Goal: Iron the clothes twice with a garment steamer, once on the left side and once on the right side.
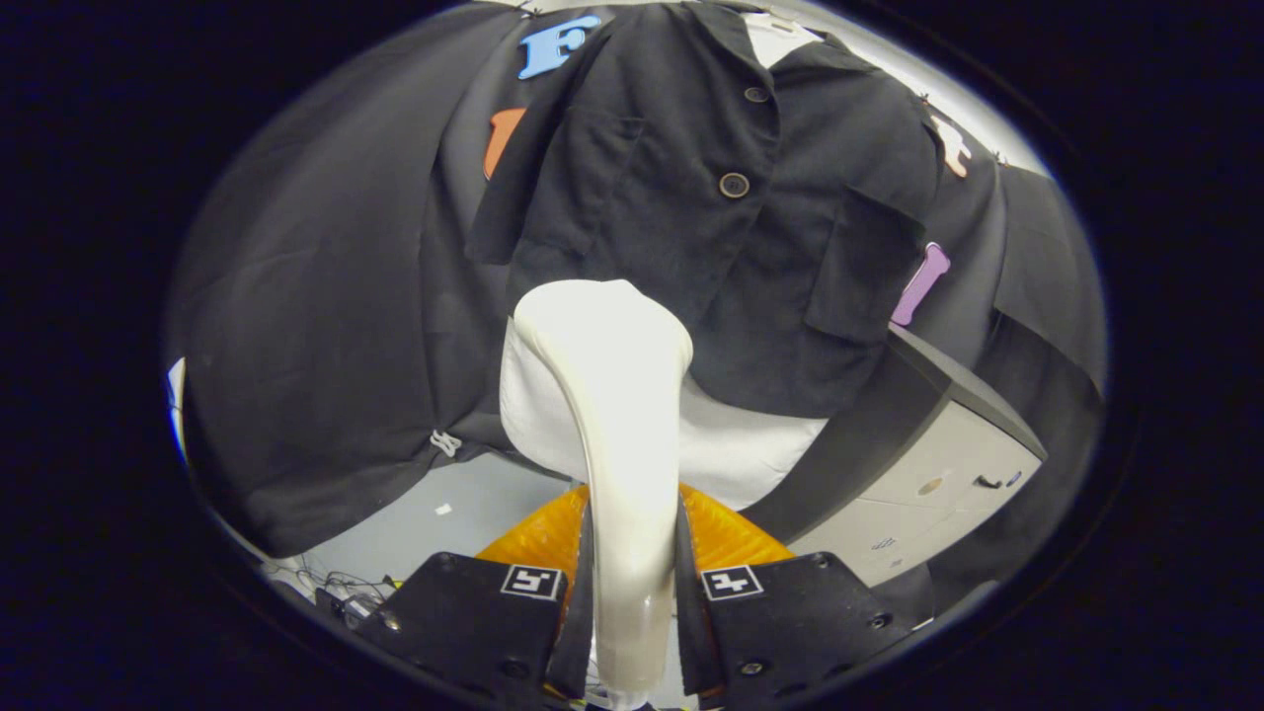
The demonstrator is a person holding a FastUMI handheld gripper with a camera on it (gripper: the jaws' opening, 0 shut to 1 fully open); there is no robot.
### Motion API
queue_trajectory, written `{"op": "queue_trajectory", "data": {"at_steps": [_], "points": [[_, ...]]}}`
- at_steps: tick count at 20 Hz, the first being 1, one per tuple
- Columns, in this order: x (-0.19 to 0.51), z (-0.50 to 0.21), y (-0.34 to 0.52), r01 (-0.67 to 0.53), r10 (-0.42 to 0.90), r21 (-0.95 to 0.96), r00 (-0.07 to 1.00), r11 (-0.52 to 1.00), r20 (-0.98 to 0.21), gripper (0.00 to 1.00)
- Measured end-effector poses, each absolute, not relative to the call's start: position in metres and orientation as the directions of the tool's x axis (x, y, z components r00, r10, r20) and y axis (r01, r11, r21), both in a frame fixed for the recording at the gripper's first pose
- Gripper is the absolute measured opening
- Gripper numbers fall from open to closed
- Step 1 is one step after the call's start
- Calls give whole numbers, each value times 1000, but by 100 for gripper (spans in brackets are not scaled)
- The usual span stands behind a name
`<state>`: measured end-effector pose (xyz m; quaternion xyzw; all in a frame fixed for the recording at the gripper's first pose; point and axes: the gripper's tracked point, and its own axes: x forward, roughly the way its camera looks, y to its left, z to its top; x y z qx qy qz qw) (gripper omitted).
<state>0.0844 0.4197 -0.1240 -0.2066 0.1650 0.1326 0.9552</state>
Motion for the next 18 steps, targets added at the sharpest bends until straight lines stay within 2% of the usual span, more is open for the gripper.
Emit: {"op": "queue_trajectory", "data": {"at_steps": [9, 18], "points": [[46, -71, 308, -367, 251, -334, 905, 868, -343, 38], [5, -17, 129, -250, 183, -200, 936, 947, -302, 38]]}}
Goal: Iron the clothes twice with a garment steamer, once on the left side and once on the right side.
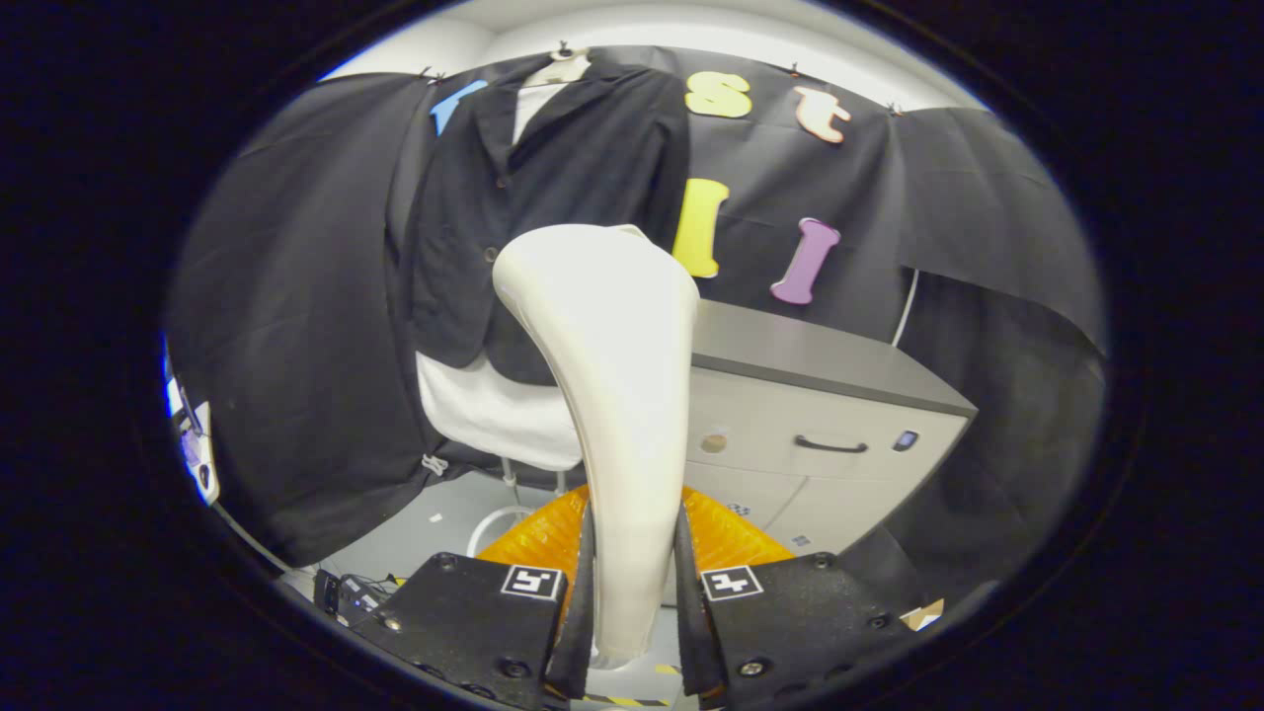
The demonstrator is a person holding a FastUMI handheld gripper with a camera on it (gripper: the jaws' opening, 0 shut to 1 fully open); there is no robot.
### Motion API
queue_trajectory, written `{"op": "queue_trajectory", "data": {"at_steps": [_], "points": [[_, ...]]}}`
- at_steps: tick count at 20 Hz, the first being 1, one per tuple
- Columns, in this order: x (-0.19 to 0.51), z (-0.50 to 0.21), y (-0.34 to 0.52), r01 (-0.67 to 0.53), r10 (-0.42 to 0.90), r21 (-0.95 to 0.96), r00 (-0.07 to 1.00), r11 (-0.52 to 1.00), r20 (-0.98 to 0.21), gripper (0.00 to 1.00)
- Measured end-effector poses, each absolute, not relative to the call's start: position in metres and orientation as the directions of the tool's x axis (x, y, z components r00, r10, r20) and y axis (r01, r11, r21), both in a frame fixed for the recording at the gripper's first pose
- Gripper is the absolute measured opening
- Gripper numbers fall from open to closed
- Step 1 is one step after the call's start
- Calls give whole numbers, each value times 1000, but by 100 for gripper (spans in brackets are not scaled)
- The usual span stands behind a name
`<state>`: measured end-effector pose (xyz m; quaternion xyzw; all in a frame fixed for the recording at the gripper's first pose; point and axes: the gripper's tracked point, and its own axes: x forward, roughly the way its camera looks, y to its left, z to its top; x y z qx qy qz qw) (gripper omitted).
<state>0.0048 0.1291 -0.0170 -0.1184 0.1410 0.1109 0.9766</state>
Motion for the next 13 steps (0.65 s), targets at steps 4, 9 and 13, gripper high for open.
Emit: {"op": "queue_trajectory", "data": {"at_steps": [4, 9, 13], "points": [[-20, -7, 67, -186, 134, -163, 949, 969, -285, 38], [-32, -2, 5, -145, 104, -129, 953, 981, -284, 38], [-39, 0, -36, -116, 84, -95, 954, 989, -287, 38]]}}
